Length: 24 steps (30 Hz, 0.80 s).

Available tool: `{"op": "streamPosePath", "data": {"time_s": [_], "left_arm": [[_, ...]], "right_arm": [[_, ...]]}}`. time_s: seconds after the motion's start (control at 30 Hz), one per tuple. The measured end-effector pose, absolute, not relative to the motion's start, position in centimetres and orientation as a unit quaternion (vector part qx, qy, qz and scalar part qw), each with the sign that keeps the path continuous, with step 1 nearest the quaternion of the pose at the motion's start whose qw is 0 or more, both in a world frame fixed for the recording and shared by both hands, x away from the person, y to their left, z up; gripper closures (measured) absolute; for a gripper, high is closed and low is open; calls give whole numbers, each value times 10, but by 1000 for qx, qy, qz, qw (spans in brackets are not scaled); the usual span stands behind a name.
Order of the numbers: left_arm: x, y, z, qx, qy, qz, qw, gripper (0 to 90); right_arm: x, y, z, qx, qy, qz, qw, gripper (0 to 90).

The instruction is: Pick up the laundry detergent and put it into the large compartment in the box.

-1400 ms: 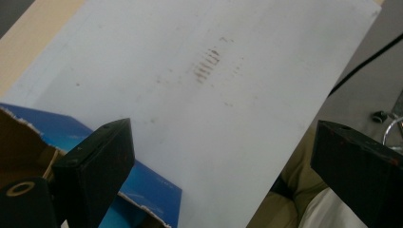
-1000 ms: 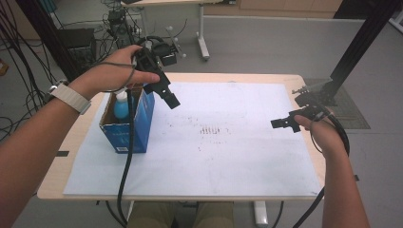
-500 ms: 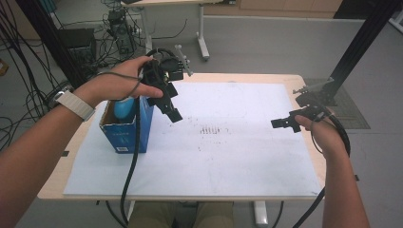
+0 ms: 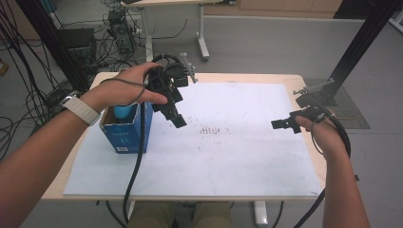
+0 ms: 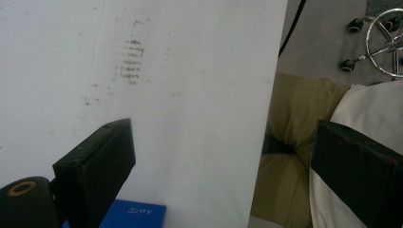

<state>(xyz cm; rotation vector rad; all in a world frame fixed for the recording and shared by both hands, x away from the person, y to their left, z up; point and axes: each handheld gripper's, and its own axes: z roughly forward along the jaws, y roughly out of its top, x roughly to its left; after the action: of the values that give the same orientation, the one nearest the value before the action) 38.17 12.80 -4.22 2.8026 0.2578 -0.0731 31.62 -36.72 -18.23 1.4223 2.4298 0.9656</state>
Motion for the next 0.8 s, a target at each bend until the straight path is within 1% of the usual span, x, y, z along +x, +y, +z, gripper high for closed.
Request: {"op": "streamPosePath", "data": {"time_s": [0.8], "left_arm": [[384, 125, -45, 983, 88, -23, 160, 86]], "right_arm": [[317, -369, -186, 478, 812, 324, 80, 68]]}}
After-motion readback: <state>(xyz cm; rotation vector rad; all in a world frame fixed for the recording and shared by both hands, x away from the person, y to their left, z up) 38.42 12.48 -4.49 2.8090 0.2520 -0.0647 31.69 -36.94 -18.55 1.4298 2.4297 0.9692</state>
